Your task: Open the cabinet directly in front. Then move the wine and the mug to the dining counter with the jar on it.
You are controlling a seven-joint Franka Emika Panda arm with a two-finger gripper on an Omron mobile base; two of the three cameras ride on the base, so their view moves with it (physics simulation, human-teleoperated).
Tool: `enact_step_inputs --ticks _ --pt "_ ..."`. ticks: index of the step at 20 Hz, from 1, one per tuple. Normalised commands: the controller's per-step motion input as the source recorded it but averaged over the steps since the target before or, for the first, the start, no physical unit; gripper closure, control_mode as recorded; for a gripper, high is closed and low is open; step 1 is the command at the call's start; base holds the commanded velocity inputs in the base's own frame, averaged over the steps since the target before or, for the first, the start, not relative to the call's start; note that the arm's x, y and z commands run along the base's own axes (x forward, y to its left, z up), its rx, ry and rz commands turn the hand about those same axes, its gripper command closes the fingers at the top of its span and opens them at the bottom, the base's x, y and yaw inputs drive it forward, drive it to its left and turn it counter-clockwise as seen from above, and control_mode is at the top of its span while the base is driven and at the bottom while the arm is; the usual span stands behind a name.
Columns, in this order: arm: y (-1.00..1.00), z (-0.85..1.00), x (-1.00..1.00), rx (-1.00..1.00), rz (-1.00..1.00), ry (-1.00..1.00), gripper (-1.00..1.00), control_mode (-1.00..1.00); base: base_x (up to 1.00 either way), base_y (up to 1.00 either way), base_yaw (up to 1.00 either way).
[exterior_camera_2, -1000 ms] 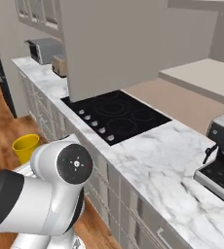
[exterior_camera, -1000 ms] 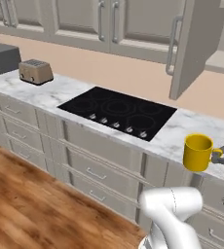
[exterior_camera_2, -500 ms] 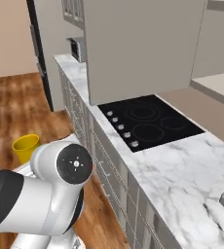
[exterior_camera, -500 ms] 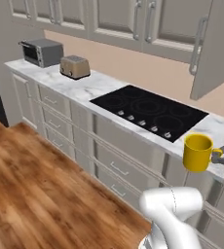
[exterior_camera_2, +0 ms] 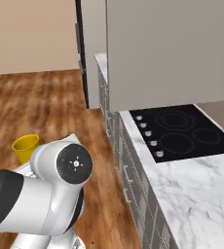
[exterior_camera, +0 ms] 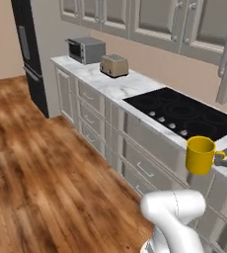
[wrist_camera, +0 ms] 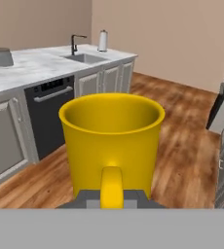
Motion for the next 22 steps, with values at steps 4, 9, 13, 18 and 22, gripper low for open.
enact_step_inputs --ticks 4,9,13,18,22 --pt "0.0 0.0 0.0 0.0 0.0 0.0 1.0 1.0 -0.08 0.0 0.37" --pt "0.0 0.0 0.0 0.0 0.0 0.0 1.0 1.0 -0.07 0.02 0.35" --pt "0.0 0.0 0.0 0.0 0.0 0.0 1.0 1.0 -0.07 0.08 0.32" --pt "0.0 0.0 0.0 0.0 0.0 0.0 1.0 1.0 -0.05 0.17 0.3" --pt "0.0 0.0 0.0 0.0 0.0 0.0 1.0 1.0 -0.06 0.16 0.29"
